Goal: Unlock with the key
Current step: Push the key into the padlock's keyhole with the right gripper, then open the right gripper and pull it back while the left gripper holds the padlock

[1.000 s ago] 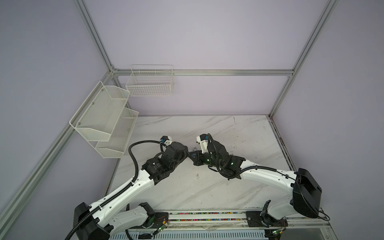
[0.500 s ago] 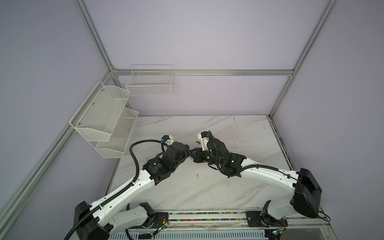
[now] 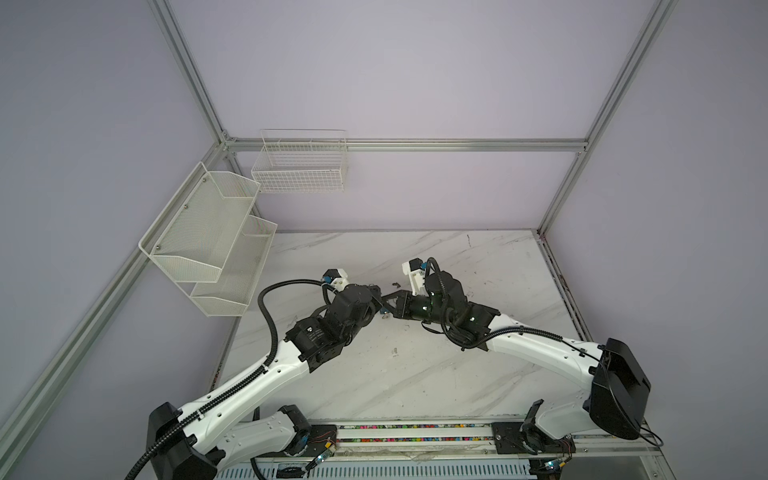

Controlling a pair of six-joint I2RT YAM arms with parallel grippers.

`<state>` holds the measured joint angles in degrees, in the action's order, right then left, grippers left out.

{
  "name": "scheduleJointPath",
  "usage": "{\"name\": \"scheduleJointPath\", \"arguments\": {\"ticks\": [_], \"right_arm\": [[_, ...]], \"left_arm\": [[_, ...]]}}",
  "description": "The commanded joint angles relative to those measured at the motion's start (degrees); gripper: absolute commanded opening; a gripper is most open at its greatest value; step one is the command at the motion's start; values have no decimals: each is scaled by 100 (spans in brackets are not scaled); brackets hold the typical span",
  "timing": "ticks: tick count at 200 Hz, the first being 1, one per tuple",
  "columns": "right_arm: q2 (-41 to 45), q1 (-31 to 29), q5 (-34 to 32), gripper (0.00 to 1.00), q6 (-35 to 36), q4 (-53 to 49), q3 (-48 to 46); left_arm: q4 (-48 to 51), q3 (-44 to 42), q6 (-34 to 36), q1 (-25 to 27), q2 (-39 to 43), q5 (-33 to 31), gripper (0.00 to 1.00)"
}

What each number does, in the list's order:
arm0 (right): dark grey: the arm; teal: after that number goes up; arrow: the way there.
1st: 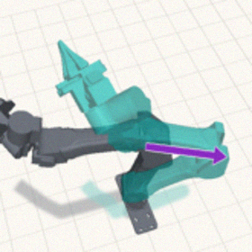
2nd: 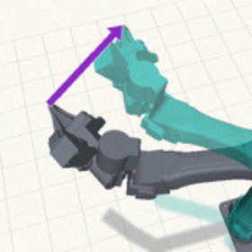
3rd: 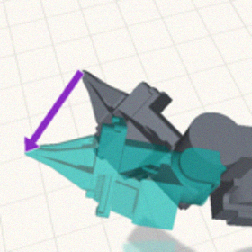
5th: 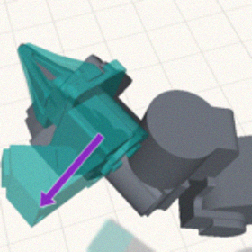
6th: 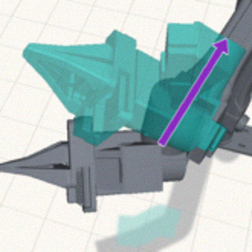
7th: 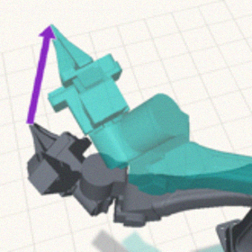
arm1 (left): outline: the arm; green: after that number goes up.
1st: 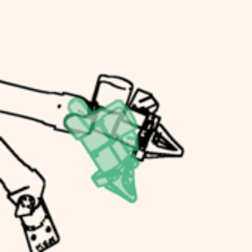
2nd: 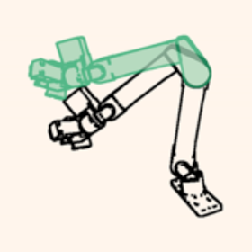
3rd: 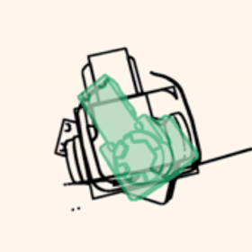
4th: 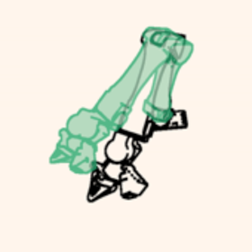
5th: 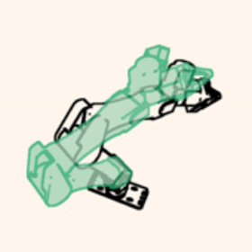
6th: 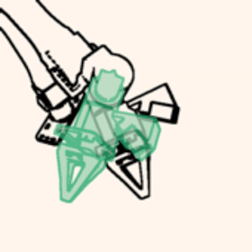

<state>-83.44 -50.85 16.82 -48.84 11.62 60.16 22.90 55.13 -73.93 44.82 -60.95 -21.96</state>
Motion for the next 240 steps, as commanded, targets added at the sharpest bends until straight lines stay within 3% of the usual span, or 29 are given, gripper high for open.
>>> {"name": "scheduleJointPath", "arguments": {"ticks": [1, 83, 147, 184, 240], "right_arm": [[206, 116, 178, 0, -553, 1571, 93], [160, 194, 589, 0, -1922, 2545, -329], [236, 190, 378, 0, -1365, 1866, -349], [352, 191, 122, 0, -811, 1156, -233], [904, 194, -190, 34, -156, 120, -148]], "left_arm": [[-154, -247, 10, 246, 153, 702, 0], [-478, -360, 163, 250, 105, 869, 0], [-566, -237, 368, 247, 180, 636, 0], [-394, 107, 838, 247, 189, 368, 0], [-114, 540, 1759, 229, 375, -68, 0]]}}
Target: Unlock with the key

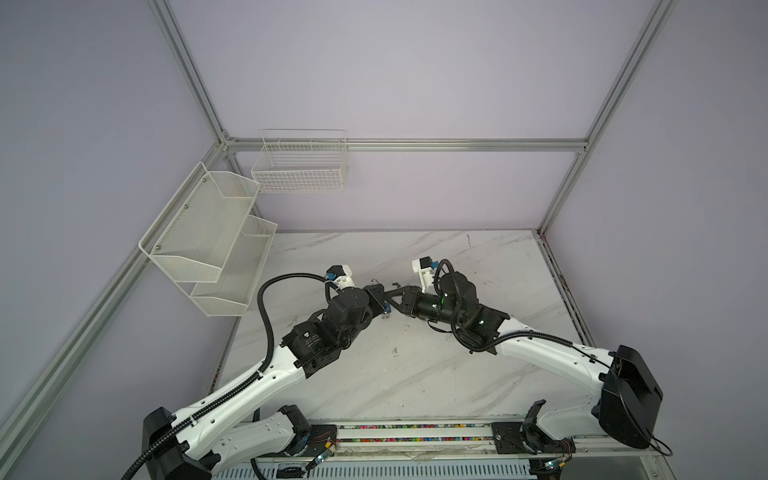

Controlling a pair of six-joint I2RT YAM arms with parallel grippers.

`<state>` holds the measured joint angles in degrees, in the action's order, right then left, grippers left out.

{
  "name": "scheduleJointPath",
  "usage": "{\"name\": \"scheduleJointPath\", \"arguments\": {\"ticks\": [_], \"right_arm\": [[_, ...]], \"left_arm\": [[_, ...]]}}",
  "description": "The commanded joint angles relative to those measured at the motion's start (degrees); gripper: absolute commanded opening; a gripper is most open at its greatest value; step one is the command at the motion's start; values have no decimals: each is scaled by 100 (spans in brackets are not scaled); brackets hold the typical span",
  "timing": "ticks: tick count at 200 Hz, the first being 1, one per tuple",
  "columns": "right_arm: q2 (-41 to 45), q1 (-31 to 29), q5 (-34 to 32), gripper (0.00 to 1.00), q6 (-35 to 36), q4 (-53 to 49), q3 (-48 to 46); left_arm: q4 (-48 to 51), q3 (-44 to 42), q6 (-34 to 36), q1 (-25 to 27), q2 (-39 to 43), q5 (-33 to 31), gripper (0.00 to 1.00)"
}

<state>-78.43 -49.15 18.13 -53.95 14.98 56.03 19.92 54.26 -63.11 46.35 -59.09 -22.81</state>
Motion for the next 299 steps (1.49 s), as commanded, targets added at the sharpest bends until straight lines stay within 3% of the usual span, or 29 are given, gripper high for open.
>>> {"name": "scheduleJointPath", "arguments": {"ticks": [1, 54, 88, 114, 162, 192, 299], "right_arm": [[419, 26, -320, 34, 375, -229, 262], [841, 192, -512, 48, 1353, -1400, 586], [773, 358, -611, 52, 2332, -2524, 1206], [601, 353, -783, 56, 3076, -3373, 1756], [168, 345, -859, 59, 3963, -4460, 2624], [4, 345, -1202, 59, 4093, -4901, 3084], [-834, 64, -1795, 60, 4235, -5655, 4289]], "left_arm": [[185, 633, 686, 76, 192, 7, 0], [-375, 523, 2678, 68, 478, 365, 0], [-1754, -467, 4395, 76, 926, 1035, 0], [-2732, -1270, 5305, 76, 1108, 1322, 0], [-3508, -1607, 6023, 79, 830, 1479, 0], [-3994, -1752, 6170, 92, 572, 1378, 0], [-4165, -1787, 6165, 85, 275, 1165, 0]]}}
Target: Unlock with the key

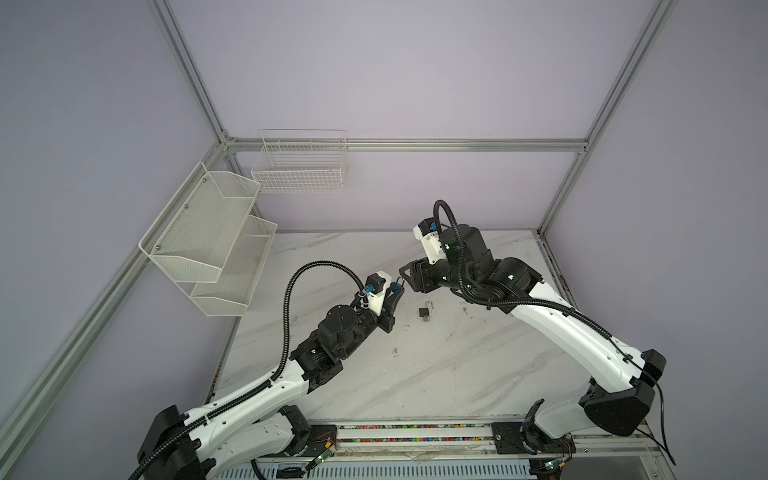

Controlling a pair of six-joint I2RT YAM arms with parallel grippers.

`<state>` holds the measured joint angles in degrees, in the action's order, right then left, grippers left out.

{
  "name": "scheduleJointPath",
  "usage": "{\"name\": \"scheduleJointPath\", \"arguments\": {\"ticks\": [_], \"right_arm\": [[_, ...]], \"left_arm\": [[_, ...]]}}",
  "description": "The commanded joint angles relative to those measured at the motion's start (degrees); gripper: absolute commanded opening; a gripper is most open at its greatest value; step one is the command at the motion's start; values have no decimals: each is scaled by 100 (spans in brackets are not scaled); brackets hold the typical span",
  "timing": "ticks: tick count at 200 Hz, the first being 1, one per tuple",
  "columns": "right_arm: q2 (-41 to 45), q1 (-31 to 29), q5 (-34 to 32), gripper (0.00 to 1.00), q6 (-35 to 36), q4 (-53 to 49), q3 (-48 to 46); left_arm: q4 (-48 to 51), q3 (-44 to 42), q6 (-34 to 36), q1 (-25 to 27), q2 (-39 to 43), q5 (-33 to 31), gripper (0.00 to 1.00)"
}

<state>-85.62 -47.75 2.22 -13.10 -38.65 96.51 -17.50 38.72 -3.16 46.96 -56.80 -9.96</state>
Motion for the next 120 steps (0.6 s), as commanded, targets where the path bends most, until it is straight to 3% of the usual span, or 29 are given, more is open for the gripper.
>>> {"name": "scheduleJointPath", "arguments": {"ticks": [1, 120], "right_arm": [[-127, -81, -204, 60, 150, -292, 243], [-496, -235, -623, 61, 237, -676, 634]], "left_arm": [[-422, -233, 173, 24, 46, -120, 0], [-445, -261, 134, 19, 55, -164, 0]]}}
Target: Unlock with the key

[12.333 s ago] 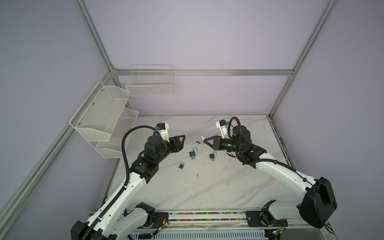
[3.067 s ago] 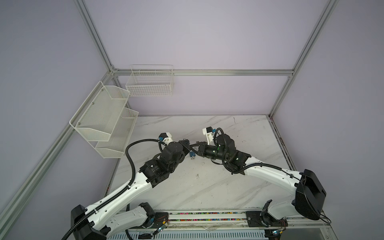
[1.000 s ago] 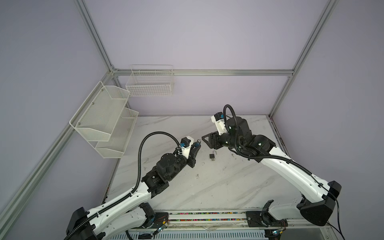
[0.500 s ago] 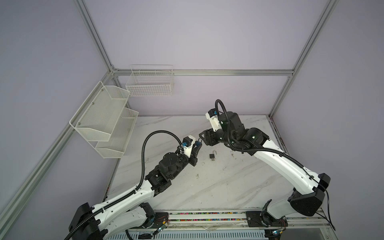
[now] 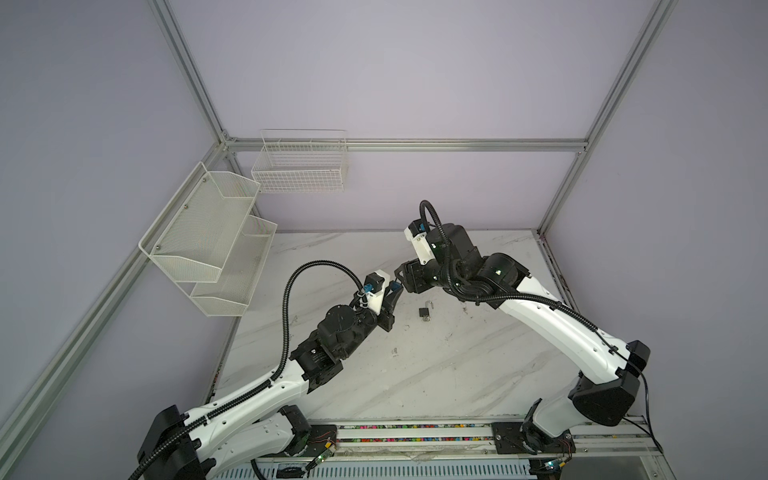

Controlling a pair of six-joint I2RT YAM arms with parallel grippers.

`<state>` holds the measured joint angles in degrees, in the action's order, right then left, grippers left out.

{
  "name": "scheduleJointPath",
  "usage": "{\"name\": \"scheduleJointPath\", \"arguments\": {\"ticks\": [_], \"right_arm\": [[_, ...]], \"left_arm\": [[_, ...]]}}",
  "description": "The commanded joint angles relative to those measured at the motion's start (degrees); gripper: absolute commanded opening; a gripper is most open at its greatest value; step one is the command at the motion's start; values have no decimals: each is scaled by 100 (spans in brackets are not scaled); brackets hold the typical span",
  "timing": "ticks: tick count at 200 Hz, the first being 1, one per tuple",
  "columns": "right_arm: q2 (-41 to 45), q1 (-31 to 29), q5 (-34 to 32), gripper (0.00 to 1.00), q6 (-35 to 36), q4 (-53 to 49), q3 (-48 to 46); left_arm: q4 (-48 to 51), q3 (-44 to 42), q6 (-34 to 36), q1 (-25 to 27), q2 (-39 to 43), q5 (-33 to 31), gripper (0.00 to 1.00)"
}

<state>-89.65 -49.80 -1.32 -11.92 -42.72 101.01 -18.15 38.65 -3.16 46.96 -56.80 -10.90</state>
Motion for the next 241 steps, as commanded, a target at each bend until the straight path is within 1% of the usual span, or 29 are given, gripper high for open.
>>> {"name": "scheduleJointPath", "arguments": {"ticks": [1, 33, 60, 81, 115, 158, 176, 212, 241], "right_arm": [[-100, -29, -270, 61, 115, -275, 187], [-197, -30, -421, 62, 63, -438, 348], [-236, -25, -430, 66, -62, -562, 438], [-339, 3, -491, 67, -73, -769, 495], [-461, 40, -200, 67, -4, -937, 598], [-494, 103, -263, 68, 49, -1105, 649], [-434, 212, -124, 68, 50, -1133, 588], [-352, 426, 361, 68, 110, -1146, 617], [-372, 523, 449, 68, 170, -1217, 648]], "left_arm": [[-381, -254, 133, 17, 55, -66, 0], [-375, -279, 162, 16, 79, -55, 0], [-378, -322, 187, 17, 113, -23, 0], [-381, -376, 202, 23, 184, -51, 0], [-401, -438, 244, 20, 256, -3, 0], [-400, -441, 284, 23, 264, 65, 0], [-422, -446, 313, 24, 273, 76, 0], [-504, -464, 351, 21, 243, 167, 0], [-529, -455, 351, 19, 213, 202, 0]]}}
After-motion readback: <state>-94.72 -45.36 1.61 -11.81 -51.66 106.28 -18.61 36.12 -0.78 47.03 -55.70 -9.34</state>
